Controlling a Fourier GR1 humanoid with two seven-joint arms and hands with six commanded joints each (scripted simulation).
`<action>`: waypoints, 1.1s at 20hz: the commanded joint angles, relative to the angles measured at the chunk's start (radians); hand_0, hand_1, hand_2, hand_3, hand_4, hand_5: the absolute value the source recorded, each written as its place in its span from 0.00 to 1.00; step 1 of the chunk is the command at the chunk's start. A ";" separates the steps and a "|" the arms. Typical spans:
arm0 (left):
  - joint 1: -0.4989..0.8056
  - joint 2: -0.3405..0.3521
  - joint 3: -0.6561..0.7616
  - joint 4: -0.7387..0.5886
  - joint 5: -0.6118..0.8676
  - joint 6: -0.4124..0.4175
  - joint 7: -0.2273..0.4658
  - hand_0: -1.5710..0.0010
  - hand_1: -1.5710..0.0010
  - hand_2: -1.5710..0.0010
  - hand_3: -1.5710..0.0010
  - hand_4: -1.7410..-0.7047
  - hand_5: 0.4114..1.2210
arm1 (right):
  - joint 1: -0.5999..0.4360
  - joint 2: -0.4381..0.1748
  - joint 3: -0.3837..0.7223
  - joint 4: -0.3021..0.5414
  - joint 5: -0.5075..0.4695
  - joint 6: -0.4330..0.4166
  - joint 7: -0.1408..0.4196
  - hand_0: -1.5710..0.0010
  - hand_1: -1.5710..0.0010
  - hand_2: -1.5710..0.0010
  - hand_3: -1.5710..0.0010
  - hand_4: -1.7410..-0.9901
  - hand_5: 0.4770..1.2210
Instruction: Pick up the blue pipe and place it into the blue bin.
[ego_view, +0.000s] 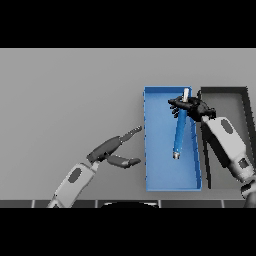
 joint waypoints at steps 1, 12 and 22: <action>0.011 0.001 -0.004 -0.002 -0.002 -0.001 -0.010 1.00 1.00 1.00 1.00 0.83 0.11 | -0.024 -0.009 0.054 0.008 -0.065 -0.008 0.001 0.59 0.61 0.62 0.75 0.54 0.88; 0.019 -0.005 -0.015 -0.010 -0.011 0.007 -0.009 1.00 1.00 1.00 1.00 0.83 0.08 | -0.089 -0.067 0.239 -0.017 0.064 0.126 -0.044 0.88 0.94 0.96 0.98 0.81 0.45; 0.025 0.004 -0.010 -0.017 0.000 0.003 0.011 1.00 1.00 1.00 1.00 0.83 0.08 | -0.076 -0.063 0.220 -0.023 0.033 0.139 -0.072 0.86 0.94 0.98 1.00 0.78 0.43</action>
